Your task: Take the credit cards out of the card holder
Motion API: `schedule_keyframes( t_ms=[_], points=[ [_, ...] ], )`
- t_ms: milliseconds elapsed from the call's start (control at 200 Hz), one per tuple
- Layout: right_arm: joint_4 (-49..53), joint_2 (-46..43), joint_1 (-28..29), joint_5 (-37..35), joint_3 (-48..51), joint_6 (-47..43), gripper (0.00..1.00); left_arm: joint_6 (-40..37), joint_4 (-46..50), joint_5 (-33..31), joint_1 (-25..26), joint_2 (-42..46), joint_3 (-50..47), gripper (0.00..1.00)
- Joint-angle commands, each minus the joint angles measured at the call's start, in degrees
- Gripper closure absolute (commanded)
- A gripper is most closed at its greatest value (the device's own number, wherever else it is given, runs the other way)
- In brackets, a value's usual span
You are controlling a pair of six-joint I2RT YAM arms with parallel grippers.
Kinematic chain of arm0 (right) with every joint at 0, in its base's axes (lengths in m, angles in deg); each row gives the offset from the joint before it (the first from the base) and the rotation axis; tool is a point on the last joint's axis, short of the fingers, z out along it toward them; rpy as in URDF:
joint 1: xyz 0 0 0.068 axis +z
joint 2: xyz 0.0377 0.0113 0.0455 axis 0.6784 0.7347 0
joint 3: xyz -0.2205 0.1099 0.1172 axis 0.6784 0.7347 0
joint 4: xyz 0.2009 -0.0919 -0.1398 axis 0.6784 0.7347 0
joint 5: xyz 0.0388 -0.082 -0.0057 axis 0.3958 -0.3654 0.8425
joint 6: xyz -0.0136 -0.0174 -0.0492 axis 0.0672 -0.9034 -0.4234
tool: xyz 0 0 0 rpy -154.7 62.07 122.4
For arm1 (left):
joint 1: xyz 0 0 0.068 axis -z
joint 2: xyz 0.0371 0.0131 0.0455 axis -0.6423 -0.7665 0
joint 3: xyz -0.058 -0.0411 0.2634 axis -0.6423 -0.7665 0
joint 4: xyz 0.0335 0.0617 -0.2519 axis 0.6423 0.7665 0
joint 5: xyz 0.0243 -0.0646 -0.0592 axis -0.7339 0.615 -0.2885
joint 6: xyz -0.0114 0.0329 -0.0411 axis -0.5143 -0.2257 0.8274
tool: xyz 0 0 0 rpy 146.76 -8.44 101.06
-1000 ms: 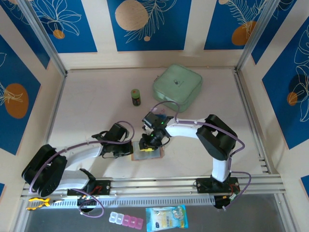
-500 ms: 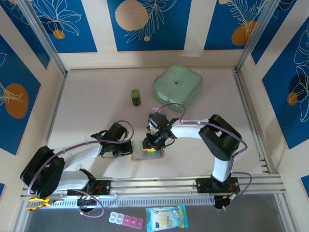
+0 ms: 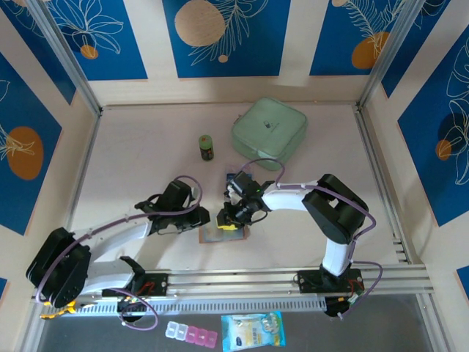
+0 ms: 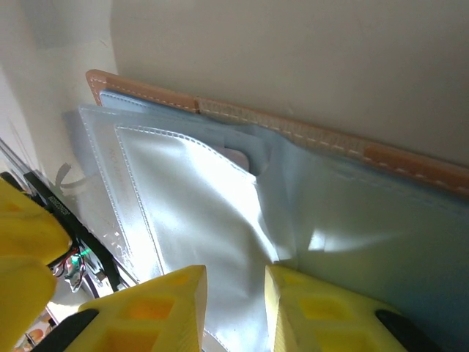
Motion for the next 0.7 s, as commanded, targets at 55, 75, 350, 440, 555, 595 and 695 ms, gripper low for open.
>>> schedule_keyframes(
  t_ms=[55, 75, 350, 440, 555, 595, 695],
  points=[
    [-0.8, -1.3, -0.6, 1.0, 2.0, 1.1, 0.71, 2.0, -4.2, 2.1, 0.9, -2.7, -0.5, 0.76],
    [-1.0, -1.3, -0.8, 1.2, 2.2, 1.2, 0.71, 2.0, -4.2, 2.0, 0.9, -3.0, -0.6, 0.75],
    [-3.6, -1.8, -1.7, 2.8, 4.0, 2.0, 0.71, 3.4, -7.0, 2.0, 1.0, -5.6, -2.8, 0.71],
    [-5.0, -1.9, -2.1, 3.7, 4.8, 2.5, 0.72, 3.6, -7.5, 2.0, 1.1, -6.3, -3.1, 0.70],
    [-6.0, -1.9, -2.3, 4.4, 5.4, 2.9, 0.72, 3.9, -8.2, 2.3, 1.2, -7.2, -3.1, 0.70],
    [-6.3, -2.0, -2.4, 4.5, 5.5, 2.9, 0.72, 3.9, -8.5, 2.4, 1.2, -7.5, -3.1, 0.70],
    [-6.5, -2.1, -2.4, 4.7, 5.7, 3.0, 0.72, 4.2, -9.3, 2.7, 1.2, -7.8, -3.2, 0.72]
  ],
)
